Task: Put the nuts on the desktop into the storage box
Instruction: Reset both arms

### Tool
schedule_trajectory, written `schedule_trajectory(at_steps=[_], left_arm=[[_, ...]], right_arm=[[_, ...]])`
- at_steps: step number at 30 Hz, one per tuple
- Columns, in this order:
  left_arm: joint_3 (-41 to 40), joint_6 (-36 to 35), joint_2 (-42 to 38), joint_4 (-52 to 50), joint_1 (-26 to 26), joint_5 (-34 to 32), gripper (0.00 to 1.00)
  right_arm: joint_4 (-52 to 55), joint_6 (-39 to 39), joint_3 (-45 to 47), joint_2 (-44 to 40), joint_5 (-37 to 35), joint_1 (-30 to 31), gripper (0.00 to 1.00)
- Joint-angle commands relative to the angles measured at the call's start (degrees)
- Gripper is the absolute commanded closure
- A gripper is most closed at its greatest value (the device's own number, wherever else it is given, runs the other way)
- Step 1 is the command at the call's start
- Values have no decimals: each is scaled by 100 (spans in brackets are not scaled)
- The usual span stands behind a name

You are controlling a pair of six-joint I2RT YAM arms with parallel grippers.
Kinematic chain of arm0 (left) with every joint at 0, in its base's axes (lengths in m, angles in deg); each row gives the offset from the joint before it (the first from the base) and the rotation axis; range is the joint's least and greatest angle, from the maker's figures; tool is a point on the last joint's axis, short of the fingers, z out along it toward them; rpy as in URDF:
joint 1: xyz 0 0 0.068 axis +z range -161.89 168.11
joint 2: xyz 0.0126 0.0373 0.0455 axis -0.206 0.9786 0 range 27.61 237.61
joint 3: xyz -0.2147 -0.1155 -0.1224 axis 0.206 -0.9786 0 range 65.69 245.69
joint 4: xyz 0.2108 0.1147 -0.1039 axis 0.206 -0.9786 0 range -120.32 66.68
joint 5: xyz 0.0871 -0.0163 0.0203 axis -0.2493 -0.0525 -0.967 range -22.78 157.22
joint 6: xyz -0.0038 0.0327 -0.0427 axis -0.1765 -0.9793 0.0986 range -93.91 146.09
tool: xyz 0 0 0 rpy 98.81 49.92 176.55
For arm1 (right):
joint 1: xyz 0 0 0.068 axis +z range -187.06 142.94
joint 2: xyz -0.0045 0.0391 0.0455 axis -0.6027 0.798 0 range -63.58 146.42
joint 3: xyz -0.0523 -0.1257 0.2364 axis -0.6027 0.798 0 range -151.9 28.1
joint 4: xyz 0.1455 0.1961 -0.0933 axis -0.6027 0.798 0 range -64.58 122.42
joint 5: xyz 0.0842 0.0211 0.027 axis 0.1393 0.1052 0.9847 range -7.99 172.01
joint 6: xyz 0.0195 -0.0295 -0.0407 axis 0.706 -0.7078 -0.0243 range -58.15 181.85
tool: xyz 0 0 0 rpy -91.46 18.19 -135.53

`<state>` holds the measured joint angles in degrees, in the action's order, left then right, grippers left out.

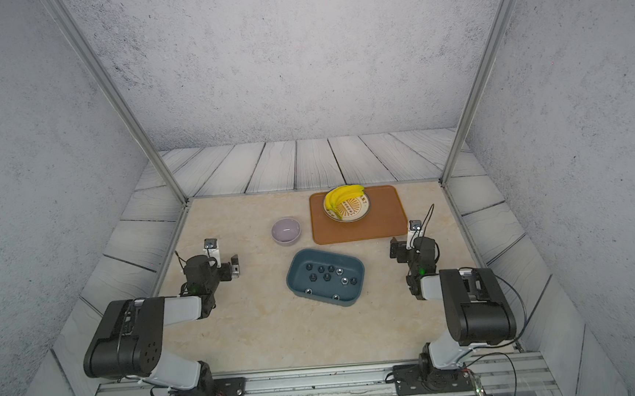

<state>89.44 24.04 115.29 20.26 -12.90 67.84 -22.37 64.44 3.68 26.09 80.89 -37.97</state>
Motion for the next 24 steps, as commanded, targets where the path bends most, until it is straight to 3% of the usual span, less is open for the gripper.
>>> schedule_trajectory(at_steps=[1, 24], left_arm=[[99, 65, -32, 90, 40, -1, 2], [86, 63, -45, 98, 37, -1, 2]], right_arm=[[52, -79, -24, -19, 351, 7, 1], [-64, -55, -16, 42, 334, 4, 1]])
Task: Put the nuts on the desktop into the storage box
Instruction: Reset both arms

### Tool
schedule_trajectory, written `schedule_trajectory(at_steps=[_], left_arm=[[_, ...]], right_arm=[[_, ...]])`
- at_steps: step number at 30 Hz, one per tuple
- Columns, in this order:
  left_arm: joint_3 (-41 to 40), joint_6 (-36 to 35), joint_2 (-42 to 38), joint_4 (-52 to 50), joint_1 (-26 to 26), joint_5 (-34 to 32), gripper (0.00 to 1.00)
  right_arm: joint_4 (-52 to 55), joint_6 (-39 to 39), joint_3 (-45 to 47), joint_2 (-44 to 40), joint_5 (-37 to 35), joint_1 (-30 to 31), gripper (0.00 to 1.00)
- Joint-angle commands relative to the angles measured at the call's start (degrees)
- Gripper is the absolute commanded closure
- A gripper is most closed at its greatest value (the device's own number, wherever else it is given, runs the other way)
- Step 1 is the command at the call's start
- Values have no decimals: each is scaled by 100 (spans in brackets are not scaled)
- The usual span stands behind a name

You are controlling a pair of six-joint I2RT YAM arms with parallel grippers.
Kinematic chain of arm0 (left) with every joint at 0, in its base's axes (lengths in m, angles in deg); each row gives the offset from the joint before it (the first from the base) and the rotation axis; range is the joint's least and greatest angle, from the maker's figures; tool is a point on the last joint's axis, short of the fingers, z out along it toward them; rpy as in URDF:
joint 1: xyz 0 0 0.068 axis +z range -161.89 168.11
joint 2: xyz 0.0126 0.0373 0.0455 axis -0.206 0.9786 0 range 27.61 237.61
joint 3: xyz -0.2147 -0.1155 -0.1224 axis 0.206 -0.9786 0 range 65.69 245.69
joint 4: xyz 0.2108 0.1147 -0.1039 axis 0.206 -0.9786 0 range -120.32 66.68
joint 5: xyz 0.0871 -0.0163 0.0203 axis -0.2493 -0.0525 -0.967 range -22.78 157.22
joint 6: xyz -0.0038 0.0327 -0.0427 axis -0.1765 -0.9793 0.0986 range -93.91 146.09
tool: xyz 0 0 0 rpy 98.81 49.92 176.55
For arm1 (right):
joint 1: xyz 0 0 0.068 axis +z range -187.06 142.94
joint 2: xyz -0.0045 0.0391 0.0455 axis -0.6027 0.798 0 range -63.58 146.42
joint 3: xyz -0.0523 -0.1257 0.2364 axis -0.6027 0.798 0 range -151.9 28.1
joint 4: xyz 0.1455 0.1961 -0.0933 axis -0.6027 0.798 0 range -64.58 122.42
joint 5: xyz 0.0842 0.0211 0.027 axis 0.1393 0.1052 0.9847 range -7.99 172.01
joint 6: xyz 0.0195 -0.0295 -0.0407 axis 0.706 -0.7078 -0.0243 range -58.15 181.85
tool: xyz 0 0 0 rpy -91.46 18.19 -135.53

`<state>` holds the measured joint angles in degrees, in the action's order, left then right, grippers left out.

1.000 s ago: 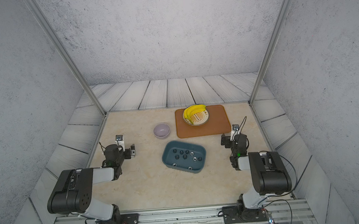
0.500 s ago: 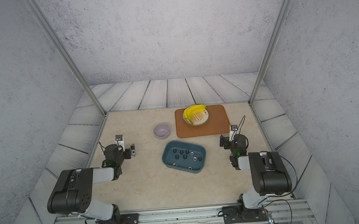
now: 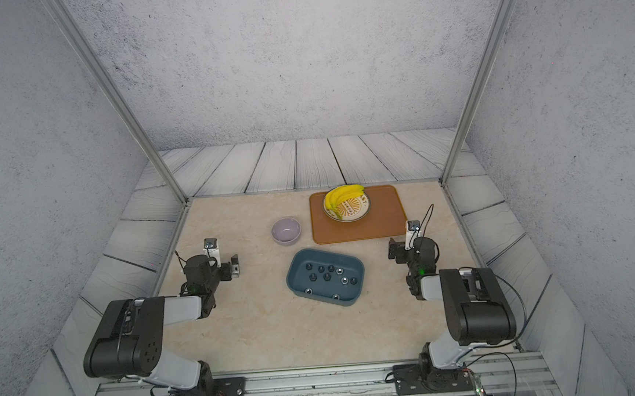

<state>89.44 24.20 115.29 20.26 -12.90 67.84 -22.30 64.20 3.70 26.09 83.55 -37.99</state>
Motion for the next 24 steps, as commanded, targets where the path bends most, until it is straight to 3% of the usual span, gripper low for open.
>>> schedule_trajectory(at_steps=[1, 24], left_arm=[[86, 48, -41, 92, 36, -6, 2], [78, 48, -51, 93, 43, -1, 2]], right_arm=[[-70, -33, -21, 42, 69, 16, 1], [-122, -15, 15, 24, 56, 4, 1]])
